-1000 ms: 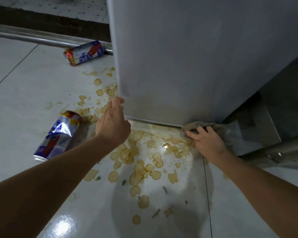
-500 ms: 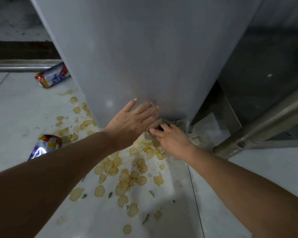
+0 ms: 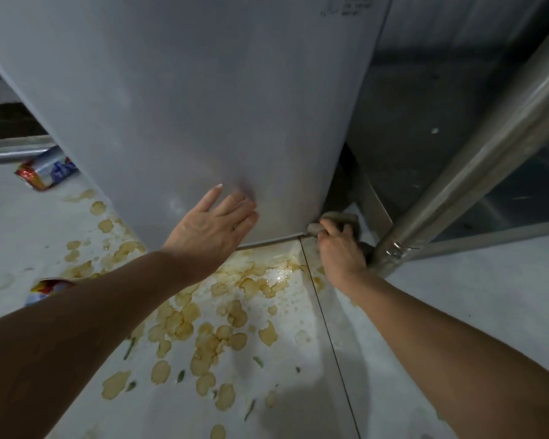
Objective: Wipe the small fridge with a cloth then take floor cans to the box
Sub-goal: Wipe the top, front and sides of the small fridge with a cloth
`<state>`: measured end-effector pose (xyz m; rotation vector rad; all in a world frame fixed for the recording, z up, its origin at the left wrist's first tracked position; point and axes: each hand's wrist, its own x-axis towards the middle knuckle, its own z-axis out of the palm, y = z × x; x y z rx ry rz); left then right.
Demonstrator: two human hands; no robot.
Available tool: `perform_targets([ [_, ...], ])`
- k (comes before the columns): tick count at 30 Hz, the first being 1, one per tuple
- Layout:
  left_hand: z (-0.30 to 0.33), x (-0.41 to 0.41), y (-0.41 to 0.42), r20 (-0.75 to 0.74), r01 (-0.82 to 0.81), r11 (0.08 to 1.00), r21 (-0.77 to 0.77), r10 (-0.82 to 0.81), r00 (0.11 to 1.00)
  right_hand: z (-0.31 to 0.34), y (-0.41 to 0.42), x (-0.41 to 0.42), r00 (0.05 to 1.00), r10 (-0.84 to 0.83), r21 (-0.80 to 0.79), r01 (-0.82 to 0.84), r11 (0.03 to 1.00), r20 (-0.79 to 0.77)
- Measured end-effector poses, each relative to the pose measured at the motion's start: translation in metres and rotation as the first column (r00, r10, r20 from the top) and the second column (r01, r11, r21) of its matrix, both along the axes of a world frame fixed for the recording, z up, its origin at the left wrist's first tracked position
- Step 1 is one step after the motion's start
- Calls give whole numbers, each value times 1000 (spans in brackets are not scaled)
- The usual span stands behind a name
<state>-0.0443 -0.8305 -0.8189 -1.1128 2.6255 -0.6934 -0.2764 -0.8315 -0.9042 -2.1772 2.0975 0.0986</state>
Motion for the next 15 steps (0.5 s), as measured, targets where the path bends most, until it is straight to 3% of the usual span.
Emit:
perform_targets([
  [2, 2, -7, -2, 17, 7, 1000, -6, -7, 1000, 1, 1, 6, 963, -138, -4, 143, 990, 231],
  [3, 3, -11, -3, 21, 29, 999, -23, -29, 999, 1, 3, 10, 898, -229, 23, 238, 971, 377],
  [6, 6, -25, -7, -17, 130, 985, -113, -133, 991, 0, 6, 17, 499, -437, 130, 536, 834, 749],
  [8, 9, -32, -10, -59, 166, 973, -163, -177, 982, 4, 3, 18, 289, -445, 176, 638, 750, 848],
  [11, 15, -39, -18, -61, 200, 957, -210, -217, 974, 6, -8, 24, 79, -441, 309, 604, 734, 894],
  [13, 20, -41, -26, -13, 218, 944, -248, -228, 973, 4, -13, 26, 25, -464, 381, 534, 755, 885],
  [15, 24, -41, -32, 31, 228, 931, -284, -229, 973, 1, -18, 23, 116, -486, 367, 512, 777, 867],
])
